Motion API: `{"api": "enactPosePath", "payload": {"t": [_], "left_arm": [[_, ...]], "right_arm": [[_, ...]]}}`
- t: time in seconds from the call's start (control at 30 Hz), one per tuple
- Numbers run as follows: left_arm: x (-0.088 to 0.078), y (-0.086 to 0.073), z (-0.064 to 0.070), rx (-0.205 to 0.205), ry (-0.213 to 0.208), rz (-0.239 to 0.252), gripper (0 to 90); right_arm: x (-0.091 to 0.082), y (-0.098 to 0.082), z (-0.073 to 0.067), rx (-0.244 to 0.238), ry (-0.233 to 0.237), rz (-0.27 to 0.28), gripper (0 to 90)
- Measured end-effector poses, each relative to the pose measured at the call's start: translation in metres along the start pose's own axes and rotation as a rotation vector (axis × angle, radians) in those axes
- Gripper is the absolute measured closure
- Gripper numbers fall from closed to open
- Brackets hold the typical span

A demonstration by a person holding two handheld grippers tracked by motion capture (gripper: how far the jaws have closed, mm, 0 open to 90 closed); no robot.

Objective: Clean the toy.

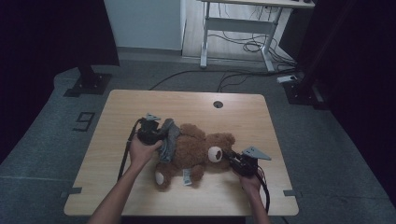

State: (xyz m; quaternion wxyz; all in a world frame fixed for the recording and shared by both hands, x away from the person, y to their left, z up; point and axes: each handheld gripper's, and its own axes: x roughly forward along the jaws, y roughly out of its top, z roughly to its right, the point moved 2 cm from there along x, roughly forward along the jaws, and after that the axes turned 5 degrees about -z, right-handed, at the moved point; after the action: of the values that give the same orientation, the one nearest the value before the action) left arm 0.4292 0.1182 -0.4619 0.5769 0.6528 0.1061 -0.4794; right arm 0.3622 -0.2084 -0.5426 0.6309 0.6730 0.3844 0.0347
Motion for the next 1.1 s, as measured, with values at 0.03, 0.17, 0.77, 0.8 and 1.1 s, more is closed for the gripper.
{"api": "enactPosePath", "payload": {"t": [0.03,0.17,0.77,0.8,1.1], "left_arm": [[0.004,0.005,0.008,0.022,-0.002,-0.008,77.3],[0.018,0.02,0.035,0.092,0.046,-0.013,77.5],[0.033,0.03,0.089,0.187,-0.06,-0.01,77.4],[0.033,0.029,0.088,0.184,-0.059,-0.008,77.5],[0.019,0.019,0.059,0.13,-0.037,0.007,77.7]], "right_arm": [[0.0,0.0,0.0,-0.001,0.0,0.0,72.0],[0.0,0.0,0.001,-0.002,0.0,-0.001,72.0],[0.0,0.0,0.001,-0.002,0.005,-0.004,71.9],[0.0,0.0,0.001,-0.002,0.005,-0.004,71.9],[-0.001,0.0,0.001,-0.011,0.006,-0.004,71.8]]}}
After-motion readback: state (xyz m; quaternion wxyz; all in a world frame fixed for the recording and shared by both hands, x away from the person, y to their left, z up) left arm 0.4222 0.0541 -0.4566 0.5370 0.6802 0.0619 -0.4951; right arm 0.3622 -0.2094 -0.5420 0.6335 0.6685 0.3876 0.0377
